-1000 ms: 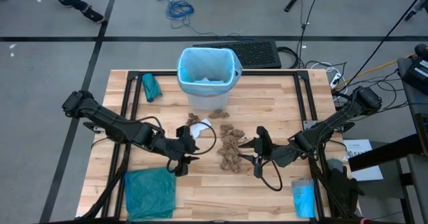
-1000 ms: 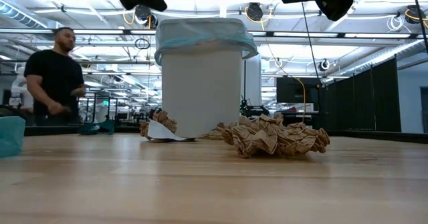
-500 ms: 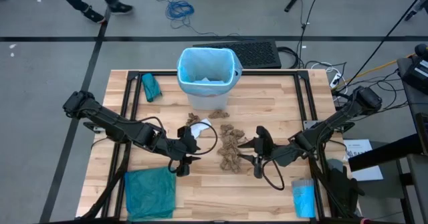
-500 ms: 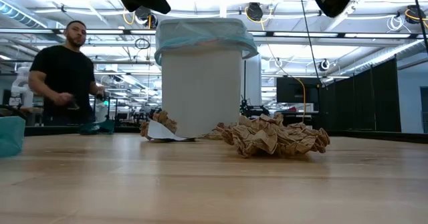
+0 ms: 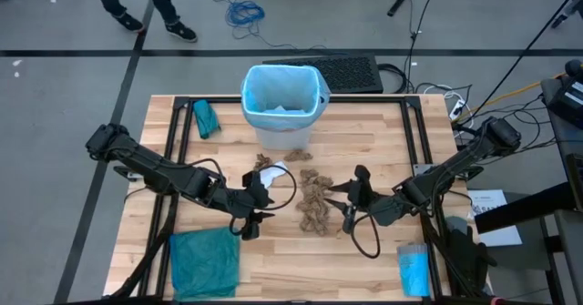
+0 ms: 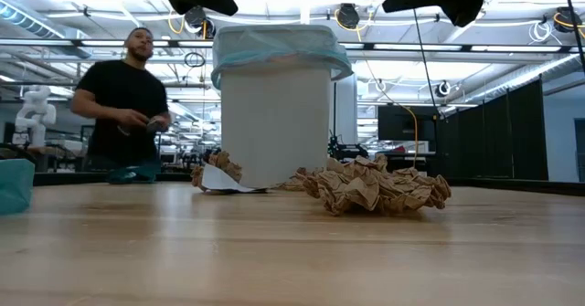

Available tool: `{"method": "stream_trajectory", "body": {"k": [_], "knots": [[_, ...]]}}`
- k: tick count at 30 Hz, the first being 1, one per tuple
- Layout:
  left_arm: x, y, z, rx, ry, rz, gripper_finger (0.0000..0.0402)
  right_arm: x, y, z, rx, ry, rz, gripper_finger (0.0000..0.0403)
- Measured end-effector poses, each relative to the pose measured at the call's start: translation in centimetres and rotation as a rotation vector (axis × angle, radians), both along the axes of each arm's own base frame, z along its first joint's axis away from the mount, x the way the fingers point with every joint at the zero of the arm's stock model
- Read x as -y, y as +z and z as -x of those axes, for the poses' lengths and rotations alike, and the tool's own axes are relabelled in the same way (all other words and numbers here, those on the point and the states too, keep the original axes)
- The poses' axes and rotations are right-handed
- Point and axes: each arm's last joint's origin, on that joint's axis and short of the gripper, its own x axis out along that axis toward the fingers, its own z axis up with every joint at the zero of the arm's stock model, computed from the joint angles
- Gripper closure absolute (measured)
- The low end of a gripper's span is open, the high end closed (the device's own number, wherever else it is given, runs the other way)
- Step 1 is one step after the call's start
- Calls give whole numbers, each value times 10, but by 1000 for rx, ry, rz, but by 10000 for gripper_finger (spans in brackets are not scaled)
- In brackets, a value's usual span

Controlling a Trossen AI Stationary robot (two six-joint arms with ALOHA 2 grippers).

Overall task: Place trash/remove bag and relplace
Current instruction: Put the brown paper into the blue trash bag inside the white trash bin

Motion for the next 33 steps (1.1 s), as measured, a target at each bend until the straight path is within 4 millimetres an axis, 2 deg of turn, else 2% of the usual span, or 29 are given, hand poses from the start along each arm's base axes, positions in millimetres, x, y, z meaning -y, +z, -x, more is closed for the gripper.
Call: {"method": "stream_trajectory", "body": {"k": [12, 17, 27, 33], "knots": [[0, 0, 0, 0, -1, -1, 237, -2, -1, 0, -8, 34, -55, 268], [-1, 0, 0, 2, 8, -8, 237, -5, -4, -1, -39, 120, -109, 268], [-2, 0, -1, 12, 34, -31, 237, -12, -31, -13, -132, 117, -138, 268], [-2, 0, -1, 14, 40, -36, 237, -6, -42, -22, -160, 78, -123, 268]]}}
